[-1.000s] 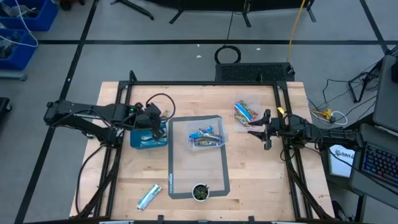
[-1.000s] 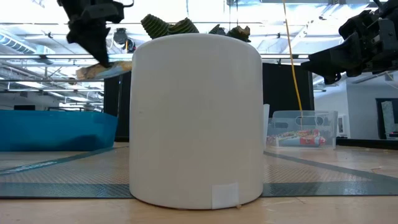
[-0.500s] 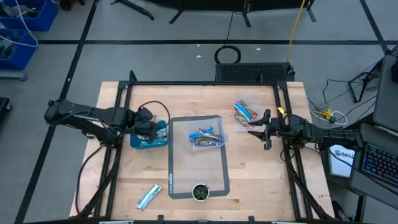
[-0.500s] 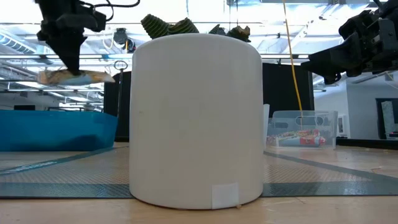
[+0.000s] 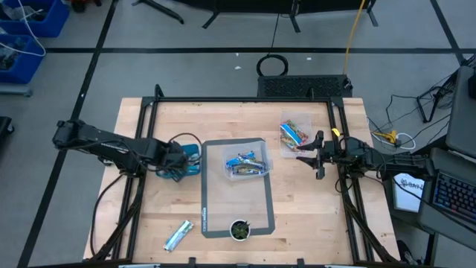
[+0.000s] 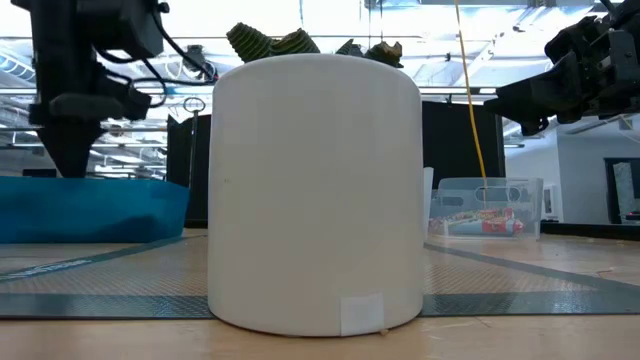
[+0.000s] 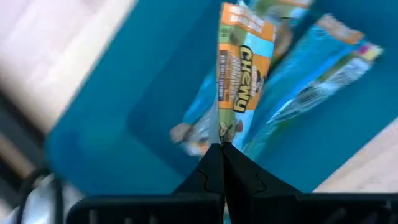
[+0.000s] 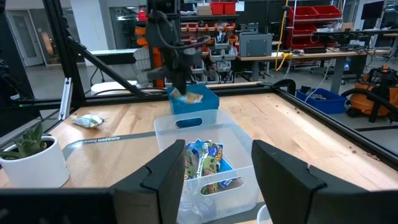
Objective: Pick and place Granola Bars by type
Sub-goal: Put the orange granola bar into the blue bin
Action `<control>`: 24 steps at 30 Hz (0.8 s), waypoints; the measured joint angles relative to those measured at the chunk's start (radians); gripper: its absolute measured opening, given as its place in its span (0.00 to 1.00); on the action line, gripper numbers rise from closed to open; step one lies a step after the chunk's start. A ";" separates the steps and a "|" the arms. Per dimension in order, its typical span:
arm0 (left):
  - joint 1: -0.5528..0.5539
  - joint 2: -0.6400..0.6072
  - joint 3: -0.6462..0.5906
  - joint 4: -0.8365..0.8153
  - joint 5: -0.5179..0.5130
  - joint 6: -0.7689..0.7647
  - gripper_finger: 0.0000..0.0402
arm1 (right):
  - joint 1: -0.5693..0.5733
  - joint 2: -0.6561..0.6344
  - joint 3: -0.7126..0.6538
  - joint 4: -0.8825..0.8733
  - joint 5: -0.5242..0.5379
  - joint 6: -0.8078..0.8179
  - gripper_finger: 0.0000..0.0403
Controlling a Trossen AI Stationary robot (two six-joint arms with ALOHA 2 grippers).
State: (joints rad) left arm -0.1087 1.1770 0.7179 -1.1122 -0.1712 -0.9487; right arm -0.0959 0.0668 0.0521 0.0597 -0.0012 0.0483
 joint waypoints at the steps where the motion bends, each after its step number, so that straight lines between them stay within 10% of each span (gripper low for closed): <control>1: 0.007 0.000 -0.011 0.028 0.010 0.021 0.00 | 0.000 0.000 0.000 0.000 0.000 0.000 0.44; 24: 0.065 0.000 -0.032 0.069 -0.059 0.083 0.05 | 0.000 0.000 0.000 0.000 0.000 0.000 0.44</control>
State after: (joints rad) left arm -0.0441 1.1767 0.6861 -1.0428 -0.2297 -0.8654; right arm -0.0959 0.0669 0.0521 0.0597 -0.0013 0.0483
